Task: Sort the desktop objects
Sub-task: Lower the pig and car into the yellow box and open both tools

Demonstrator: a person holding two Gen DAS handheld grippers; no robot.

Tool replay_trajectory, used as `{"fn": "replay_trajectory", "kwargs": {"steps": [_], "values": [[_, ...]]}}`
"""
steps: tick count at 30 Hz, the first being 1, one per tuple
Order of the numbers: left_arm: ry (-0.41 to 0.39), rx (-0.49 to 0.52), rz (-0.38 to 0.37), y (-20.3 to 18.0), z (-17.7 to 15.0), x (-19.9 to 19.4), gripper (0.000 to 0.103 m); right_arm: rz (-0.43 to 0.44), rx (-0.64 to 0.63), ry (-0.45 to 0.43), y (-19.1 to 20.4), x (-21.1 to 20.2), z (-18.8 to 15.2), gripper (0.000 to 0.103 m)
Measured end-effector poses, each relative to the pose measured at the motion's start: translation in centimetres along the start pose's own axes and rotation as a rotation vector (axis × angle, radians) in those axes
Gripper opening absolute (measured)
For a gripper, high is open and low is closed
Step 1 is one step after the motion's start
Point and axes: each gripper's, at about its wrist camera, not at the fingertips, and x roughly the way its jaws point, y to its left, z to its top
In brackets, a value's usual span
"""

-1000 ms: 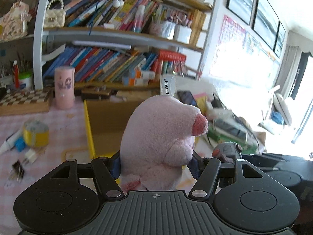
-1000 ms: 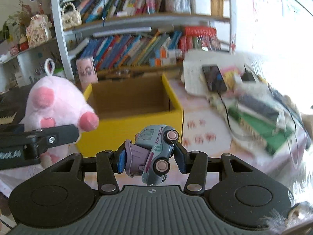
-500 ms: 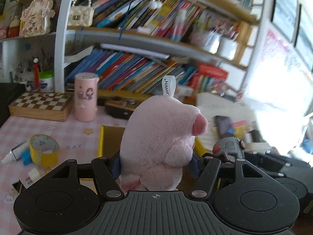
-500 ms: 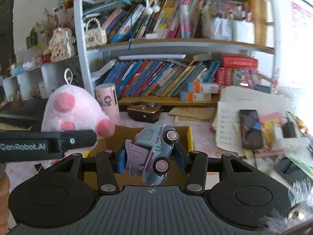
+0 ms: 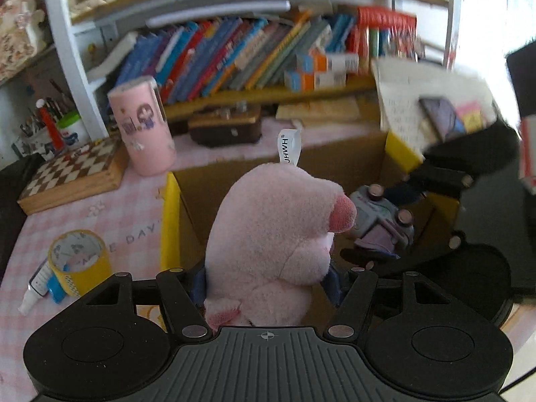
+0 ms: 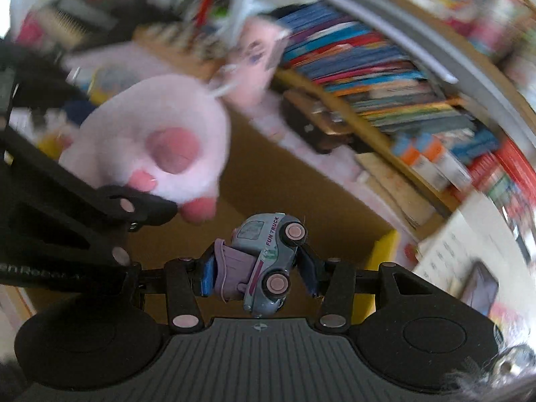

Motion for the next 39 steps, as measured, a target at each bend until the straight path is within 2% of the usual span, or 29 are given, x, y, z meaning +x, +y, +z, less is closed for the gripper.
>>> {"fn": "replay_trajectory", "kwargs": {"steps": [4,7,10,12,18,20,22,23,25,28,32,33,36,39], "values": [[0.084,0.045,-0.004,-0.3,-0.5,1.6,0.065,0.078,-0.142,0.082,0.8,2.1,-0.1,0.046],[0.097,0.11,0.01,-1.0,-0.9,2.2,0.066,0.122,-0.212,0.14,1.4,3.1,-0.1,0.046],[0.106,0.113,0.009,-1.4,-0.9,2.3,0.066,0.153,-0.233,0.186,1.4,3.9,0.0,0.046],[0.108,0.112,0.017,-1.6,-1.1,2.2,0.066,0.178,-0.228,0.211,1.2,4.2,0.0,0.042],[0.065,0.062,0.028,-1.3,-1.4,1.6,0.069,0.172,-0.225,0.181,1.1,3.7,-0.2,0.042],[0.038,0.025,0.03,-0.7,-1.3,1.2,0.072,0.165,-0.191,0.144,0.7,3.2,-0.1,0.045],[-0.007,-0.014,0.04,-0.1,-1.2,0.4,0.082,0.129,-0.153,0.085,0.3,2.3,0.1,0.055],[-0.038,-0.026,0.041,0.1,-1.3,-0.2,0.084,0.117,-0.135,0.063,0.1,1.8,0.0,0.06],[-0.107,-0.045,0.048,0.4,-1.2,-1.8,0.089,0.084,-0.075,0.012,-0.6,0.4,-0.1,0.061],[-0.214,-0.068,0.053,0.8,-1.2,-4.6,0.09,0.037,0.036,-0.076,-1.2,-2.4,-0.6,0.062],[-0.317,-0.128,0.061,1.7,-1.5,-7.9,0.094,-0.04,0.187,-0.186,-2.1,-6.0,-1.2,0.065],[-0.332,-0.142,0.058,1.8,-1.7,-8.7,0.094,-0.061,0.232,-0.215,-2.3,-7.1,-1.4,0.068],[-0.352,-0.175,0.049,2.3,-2.9,-10.5,0.095,-0.113,0.358,-0.291,-2.0,-9.8,-2.1,0.069],[-0.37,-0.181,0.067,2.6,-4.3,-11.9,0.095,-0.133,0.447,-0.326,-1.2,-11.4,-2.8,0.069]]}}
